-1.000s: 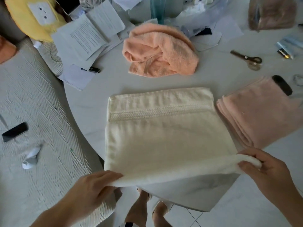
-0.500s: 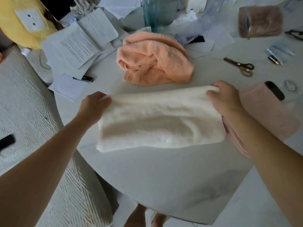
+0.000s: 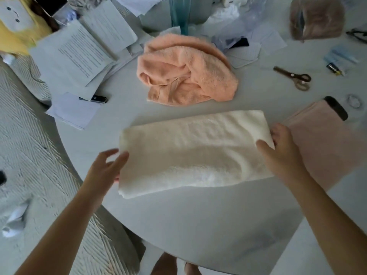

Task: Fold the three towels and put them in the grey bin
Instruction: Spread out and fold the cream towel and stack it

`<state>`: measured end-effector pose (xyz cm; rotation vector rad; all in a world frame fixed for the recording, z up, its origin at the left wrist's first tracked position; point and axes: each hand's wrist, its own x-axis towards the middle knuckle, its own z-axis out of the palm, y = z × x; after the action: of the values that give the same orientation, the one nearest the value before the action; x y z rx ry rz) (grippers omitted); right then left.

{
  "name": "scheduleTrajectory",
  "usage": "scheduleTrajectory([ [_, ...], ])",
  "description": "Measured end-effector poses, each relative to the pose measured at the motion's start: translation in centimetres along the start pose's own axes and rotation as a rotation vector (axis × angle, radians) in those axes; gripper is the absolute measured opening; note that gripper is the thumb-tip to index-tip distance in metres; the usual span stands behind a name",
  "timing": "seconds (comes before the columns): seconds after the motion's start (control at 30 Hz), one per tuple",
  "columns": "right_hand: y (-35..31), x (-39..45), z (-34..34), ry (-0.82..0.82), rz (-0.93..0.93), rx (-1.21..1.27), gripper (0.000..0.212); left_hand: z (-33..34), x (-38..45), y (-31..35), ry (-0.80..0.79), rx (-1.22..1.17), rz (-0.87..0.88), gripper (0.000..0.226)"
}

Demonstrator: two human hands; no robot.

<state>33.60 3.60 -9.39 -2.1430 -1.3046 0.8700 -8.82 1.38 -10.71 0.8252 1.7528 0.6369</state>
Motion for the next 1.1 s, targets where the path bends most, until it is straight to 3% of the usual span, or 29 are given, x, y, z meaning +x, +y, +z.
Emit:
scheduleTrajectory([
  [0.1,2.5,-2.7,-0.7,-0.068,0.075,0.102,0.042,-0.6,-2.5,-1.8,-0.12,0.032,-0.001,0.116],
  [0.2,4.5,-3.7,-1.2,-0.079,0.113,0.049,0.018,-0.1,-3.8,-2.5,-0.196,0.123,0.129,0.11],
  [0.27,5.3,-3.7,-1.5,-0.096,0.13,0.044,0.012,0.4,-4.1,-3.0,-0.133,0.13,0.235,0.099],
  [0.4,5.7,-4.2,-2.1,-0.102,0.111,0.295,0.03,0.4,-4.2,-4.2,0.044,-0.272,0.265,0.074],
  [0.47,6.2,-4.8,-1.8,-0.037,0.065,0.172,0.038,0.7,-4.3,-4.8,0.151,-0.121,0.287,0.061],
  [0.57,6.7,-6.2,-0.6,0.065,-0.026,0.059,0.017,1.6,-4.5,-5.8,0.233,0.06,0.313,0.05],
  [0.63,6.5,-7.1,0.0,0.084,-0.024,0.118,0.008,2.2,-4.5,-5.8,0.277,0.114,0.297,0.042],
  [0.7,6.5,-7.7,0.1,0.089,0.006,0.157,0.021,2.4,-4.7,-5.6,0.274,0.197,0.277,0.04],
  [0.83,7.4,-8.6,-0.7,-0.007,0.121,0.085,0.032,2.0,-5.1,-4.6,0.273,0.233,0.099,0.05],
  [0.97,8.3,-8.9,-1.3,-0.081,0.185,0.025,0.024,1.7,-4.1,-2.8,0.179,0.379,-0.033,0.072],
  [1.1,6.8,-7.5,-1.3,-0.055,0.132,-0.01,0.04,1.5,-1.9,-0.6,0.119,0.288,-0.03,0.05],
])
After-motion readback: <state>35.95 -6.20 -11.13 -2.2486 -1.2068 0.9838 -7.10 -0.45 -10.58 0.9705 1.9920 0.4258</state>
